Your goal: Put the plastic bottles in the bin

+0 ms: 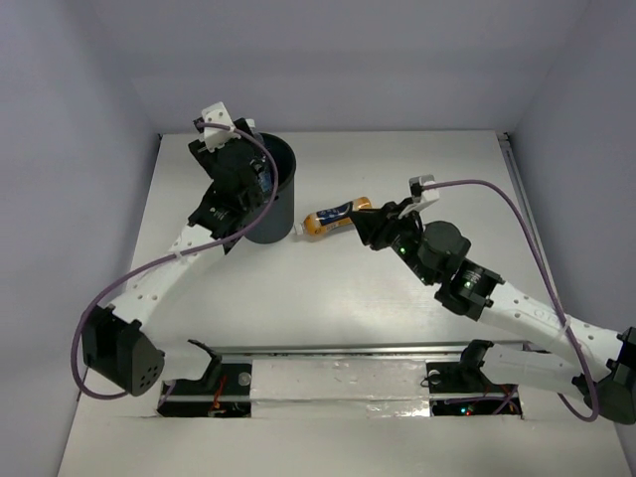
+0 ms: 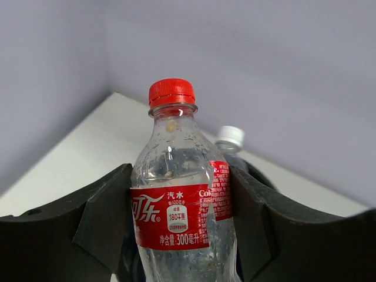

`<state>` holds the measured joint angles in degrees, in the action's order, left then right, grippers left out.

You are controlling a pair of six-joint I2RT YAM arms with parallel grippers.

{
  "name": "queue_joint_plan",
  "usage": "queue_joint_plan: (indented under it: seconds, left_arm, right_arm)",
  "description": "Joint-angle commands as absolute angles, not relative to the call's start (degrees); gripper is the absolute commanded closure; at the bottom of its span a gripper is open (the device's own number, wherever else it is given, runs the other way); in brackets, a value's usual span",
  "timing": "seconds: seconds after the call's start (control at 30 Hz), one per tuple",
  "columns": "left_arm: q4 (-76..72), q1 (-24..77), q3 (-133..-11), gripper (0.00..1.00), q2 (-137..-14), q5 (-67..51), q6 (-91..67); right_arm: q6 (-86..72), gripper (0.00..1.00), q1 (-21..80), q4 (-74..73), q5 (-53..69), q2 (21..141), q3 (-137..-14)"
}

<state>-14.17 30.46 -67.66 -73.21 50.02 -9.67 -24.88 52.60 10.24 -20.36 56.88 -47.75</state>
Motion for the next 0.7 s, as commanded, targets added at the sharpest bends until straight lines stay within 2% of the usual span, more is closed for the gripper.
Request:
queue_joint_plan:
  seconds: [0.0,0.43,0.67]
  left_arm:
    - [-21.2,29.6,-69.5,0.67,-74.6,52.5,-0.2]
    - [-41.6,29.6,-64.1,0.65,-82.3,60.0,21.4]
    - [-45.8,30.2,-60.2,0.63,-85.7,61.1,21.8]
  right_arm:
    - [-25.4,0.64,52.9,14.2,-19.9,54.8,-46.5]
    - [-25.8,0.63,52.9,16.8,-19.2,55.5,-44.2]
    - [-25.8,0.63,52.9,17.0,-20.0,55.6,-43.8]
